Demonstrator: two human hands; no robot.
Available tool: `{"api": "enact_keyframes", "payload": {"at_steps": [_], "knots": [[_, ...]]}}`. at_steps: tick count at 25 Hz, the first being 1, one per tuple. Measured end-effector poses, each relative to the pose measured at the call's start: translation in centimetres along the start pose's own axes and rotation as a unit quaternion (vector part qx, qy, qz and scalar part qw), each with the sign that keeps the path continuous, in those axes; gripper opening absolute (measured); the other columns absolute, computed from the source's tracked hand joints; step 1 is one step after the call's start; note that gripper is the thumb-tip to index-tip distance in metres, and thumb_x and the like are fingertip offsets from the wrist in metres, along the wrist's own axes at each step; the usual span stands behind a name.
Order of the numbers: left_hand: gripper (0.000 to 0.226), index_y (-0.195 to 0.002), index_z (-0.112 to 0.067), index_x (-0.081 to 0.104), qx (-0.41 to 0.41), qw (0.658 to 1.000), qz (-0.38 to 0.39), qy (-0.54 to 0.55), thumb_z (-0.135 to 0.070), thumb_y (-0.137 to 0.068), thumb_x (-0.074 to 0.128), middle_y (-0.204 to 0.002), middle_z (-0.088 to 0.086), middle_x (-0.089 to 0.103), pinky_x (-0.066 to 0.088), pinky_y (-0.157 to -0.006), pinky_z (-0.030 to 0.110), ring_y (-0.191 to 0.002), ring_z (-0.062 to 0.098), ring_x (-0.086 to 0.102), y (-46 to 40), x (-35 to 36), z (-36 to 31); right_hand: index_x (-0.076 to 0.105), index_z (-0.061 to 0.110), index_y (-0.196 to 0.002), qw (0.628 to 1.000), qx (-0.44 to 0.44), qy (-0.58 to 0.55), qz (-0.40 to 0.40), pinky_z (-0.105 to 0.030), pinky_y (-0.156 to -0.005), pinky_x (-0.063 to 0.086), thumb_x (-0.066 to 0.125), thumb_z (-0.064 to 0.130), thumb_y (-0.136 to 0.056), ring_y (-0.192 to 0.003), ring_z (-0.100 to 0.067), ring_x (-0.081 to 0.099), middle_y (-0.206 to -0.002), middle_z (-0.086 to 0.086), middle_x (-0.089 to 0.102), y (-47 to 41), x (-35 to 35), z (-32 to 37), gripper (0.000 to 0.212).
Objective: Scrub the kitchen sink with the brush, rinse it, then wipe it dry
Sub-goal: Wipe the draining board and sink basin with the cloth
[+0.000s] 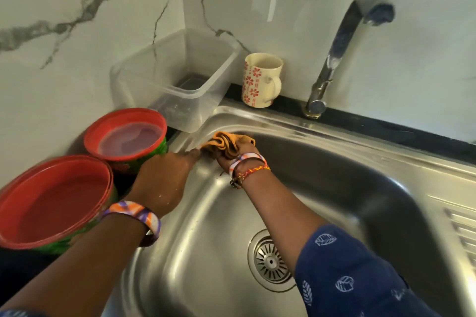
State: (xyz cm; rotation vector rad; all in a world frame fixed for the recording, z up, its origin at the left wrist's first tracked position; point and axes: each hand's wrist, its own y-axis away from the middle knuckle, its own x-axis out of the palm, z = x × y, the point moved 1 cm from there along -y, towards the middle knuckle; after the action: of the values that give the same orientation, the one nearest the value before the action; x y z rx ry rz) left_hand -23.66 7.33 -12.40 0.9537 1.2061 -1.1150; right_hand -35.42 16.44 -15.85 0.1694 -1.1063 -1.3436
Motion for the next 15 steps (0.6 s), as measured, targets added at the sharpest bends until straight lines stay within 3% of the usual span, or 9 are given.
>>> {"api": "enact_keyframes", "payload": {"at_steps": [3, 6, 7, 8, 10, 11, 13, 15], "knots": [[0.065, -0.149, -0.025, 0.019, 0.005, 1.0, -0.005, -0.026, 0.0, -0.091, 0.035, -0.123, 0.005, 0.06, 0.049, -0.08, 0.033, -0.108, 0.026, 0.061, -0.1, -0.5, -0.8, 0.056, 0.013, -0.073, 0.997, -0.073, -0.013, 0.012, -0.036, -0.044, 0.053, 0.041, 0.008, -0.099, -0.047, -0.021, 0.061, -0.05, -0.01, 0.063, 2.3, -0.4, 2.6, 0.03], [0.064, -0.149, -0.017, 0.02, 0.01, 0.999, -0.012, -0.029, 0.001, -0.09, 0.035, -0.131, 0.004, 0.055, 0.049, -0.083, 0.033, -0.11, 0.025, 0.061, 0.0, -0.1, -1.3, 0.058, 0.013, -0.075, 0.978, -0.167, 0.126, -0.002, -0.039, -0.062, 0.049, 0.05, 0.011, -0.094, -0.064, -0.026, 0.06, -0.075, -0.013, 0.064, 4.9, -2.7, 6.0, 0.021], [0.064, -0.15, -0.016, 0.018, 0.013, 0.999, -0.008, -0.028, 0.001, -0.09, 0.035, -0.133, 0.003, 0.054, 0.049, -0.082, 0.032, -0.111, 0.024, 0.061, -0.1, -0.2, -1.3, 0.059, 0.011, -0.074, 0.938, -0.241, 0.239, -0.063, -0.038, -0.063, 0.049, 0.051, 0.014, -0.093, -0.069, -0.03, 0.06, -0.079, -0.016, 0.065, 5.0, -4.0, 7.2, 0.021], [0.065, -0.15, -0.016, 0.017, 0.012, 1.0, 0.002, -0.026, 0.001, -0.09, 0.036, -0.133, 0.002, 0.053, 0.049, -0.082, 0.032, -0.111, 0.023, 0.06, -0.3, -0.2, -1.2, 0.061, 0.009, -0.076, 0.859, -0.32, 0.374, -0.144, -0.038, -0.064, 0.048, 0.05, 0.019, -0.093, -0.075, -0.034, 0.061, -0.084, -0.018, 0.066, 5.0, -5.2, 8.3, 0.023], [0.065, -0.149, -0.017, 0.018, 0.011, 1.0, 0.005, -0.019, 0.0, -0.09, 0.037, -0.13, 0.001, 0.055, 0.048, -0.083, 0.031, -0.111, 0.022, 0.06, -0.4, -0.4, -1.0, 0.064, 0.008, -0.091, 0.647, -0.418, 0.582, -0.26, -0.035, -0.068, 0.042, 0.044, 0.029, -0.094, -0.091, -0.037, 0.06, -0.097, -0.018, 0.065, 5.3, -7.3, 9.9, 0.029], [0.064, -0.149, -0.018, 0.019, 0.013, 1.0, 0.005, -0.02, 0.0, -0.09, 0.038, -0.128, 0.001, 0.057, 0.049, -0.082, 0.031, -0.11, 0.022, 0.06, -0.3, -0.5, -0.9, 0.065, 0.008, -0.098, 0.589, -0.422, 0.63, -0.281, -0.036, -0.071, 0.043, 0.042, 0.031, -0.094, -0.098, -0.037, 0.059, -0.102, -0.016, 0.065, 5.1, -7.7, 10.2, 0.032], [0.064, -0.149, -0.018, 0.019, 0.017, 1.0, -0.006, -0.017, -0.001, -0.091, 0.04, -0.125, 0.001, 0.058, 0.048, -0.082, 0.03, -0.11, 0.021, 0.06, -0.4, -0.5, -0.8, 0.066, 0.01, -0.102, 0.563, -0.409, 0.655, -0.295, -0.037, -0.077, 0.046, 0.039, 0.033, -0.095, -0.102, -0.037, 0.059, -0.106, -0.014, 0.065, 4.1, -7.5, 10.6, 0.037], [0.064, -0.149, -0.019, 0.017, 0.011, 1.0, -0.002, -0.013, -0.003, -0.092, 0.041, -0.124, 0.002, 0.059, 0.048, -0.081, 0.03, -0.109, 0.022, 0.06, -0.6, -0.5, -0.8, 0.066, 0.007, -0.099, 0.58, -0.407, 0.64, -0.297, -0.039, -0.08, 0.048, 0.038, 0.032, -0.095, -0.102, -0.037, 0.059, -0.106, -0.015, 0.066, 3.0, -6.2, 10.5, 0.037]]}}
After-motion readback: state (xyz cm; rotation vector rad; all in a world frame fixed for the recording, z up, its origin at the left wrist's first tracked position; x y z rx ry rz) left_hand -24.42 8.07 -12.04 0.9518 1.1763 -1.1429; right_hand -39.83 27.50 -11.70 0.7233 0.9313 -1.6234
